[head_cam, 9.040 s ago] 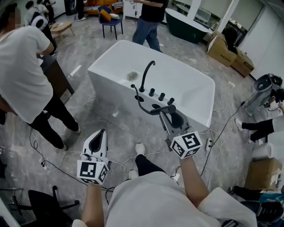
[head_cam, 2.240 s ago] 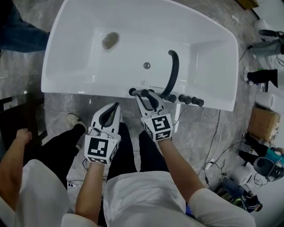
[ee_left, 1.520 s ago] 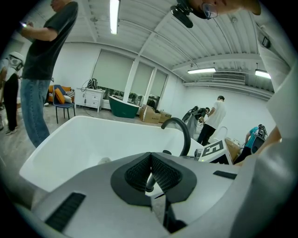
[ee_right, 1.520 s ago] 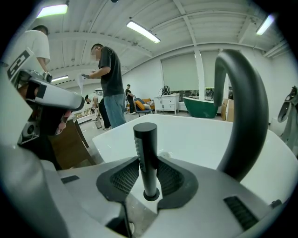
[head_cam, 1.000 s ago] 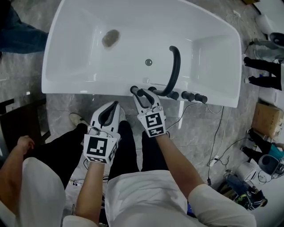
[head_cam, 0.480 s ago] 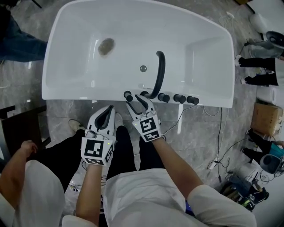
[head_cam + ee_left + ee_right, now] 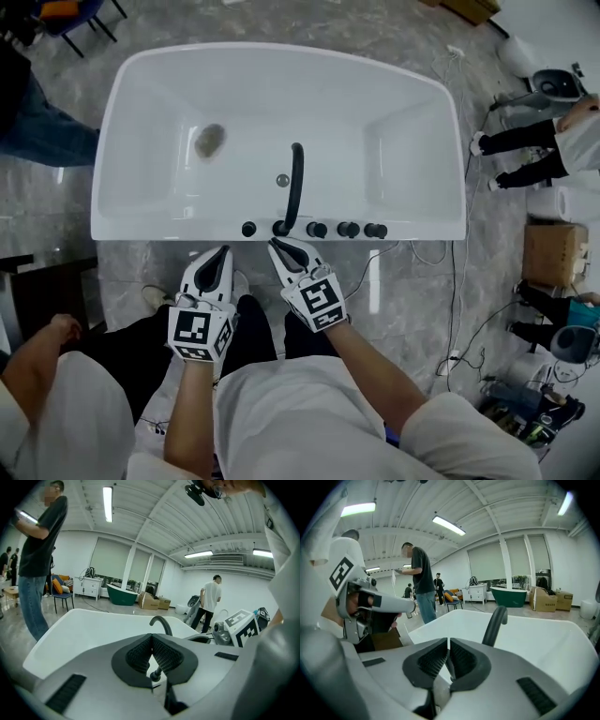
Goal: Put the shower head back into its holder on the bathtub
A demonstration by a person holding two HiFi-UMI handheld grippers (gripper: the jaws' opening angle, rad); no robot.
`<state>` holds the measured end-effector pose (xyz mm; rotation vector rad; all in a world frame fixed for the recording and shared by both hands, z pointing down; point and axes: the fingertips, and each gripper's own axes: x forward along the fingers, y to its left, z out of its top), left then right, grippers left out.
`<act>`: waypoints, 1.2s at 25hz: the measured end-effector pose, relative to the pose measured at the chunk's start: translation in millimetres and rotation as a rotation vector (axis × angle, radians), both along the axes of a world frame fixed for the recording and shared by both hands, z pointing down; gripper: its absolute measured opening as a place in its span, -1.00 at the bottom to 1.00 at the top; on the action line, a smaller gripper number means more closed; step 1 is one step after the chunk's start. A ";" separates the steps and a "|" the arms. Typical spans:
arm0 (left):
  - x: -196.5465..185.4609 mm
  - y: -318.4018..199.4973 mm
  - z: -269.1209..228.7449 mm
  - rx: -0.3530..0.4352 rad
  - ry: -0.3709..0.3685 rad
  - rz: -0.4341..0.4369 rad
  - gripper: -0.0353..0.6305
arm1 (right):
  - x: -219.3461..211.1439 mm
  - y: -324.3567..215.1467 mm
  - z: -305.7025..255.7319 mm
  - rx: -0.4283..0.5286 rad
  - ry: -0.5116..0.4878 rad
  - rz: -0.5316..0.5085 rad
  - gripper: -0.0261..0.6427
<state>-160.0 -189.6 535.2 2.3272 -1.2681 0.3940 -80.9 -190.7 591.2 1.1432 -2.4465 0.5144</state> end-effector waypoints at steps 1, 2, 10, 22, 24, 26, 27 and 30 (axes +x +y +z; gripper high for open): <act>4.1 0.8 -6.7 0.009 0.005 0.004 -0.86 | 5.0 1.7 -9.8 0.004 -0.012 0.002 -0.83; 8.7 1.6 -13.6 0.021 0.008 0.010 -0.86 | 9.9 3.4 -19.2 0.008 -0.023 0.003 -0.84; 44.7 8.5 -64.0 0.096 -0.003 0.085 -0.86 | 50.2 14.1 -90.6 0.078 -0.083 0.021 -0.87; 71.9 14.2 -120.7 0.182 -0.019 0.137 -0.86 | 114.6 27.1 -178.2 0.208 -0.149 0.116 -0.87; 73.1 15.8 -127.1 0.193 -0.025 0.140 -0.86 | 121.9 28.9 -185.5 0.223 -0.146 0.122 -0.87; 72.8 15.7 -134.0 0.201 -0.020 0.137 -0.86 | 128.2 30.0 -192.8 0.234 -0.143 0.126 -0.87; 71.6 15.8 -136.7 0.205 -0.018 0.132 -0.86 | 130.9 30.8 -195.9 0.238 -0.146 0.129 -0.87; 63.9 18.4 -140.4 0.218 -0.029 0.109 -0.86 | 137.0 35.0 -200.0 0.241 -0.161 0.140 -0.87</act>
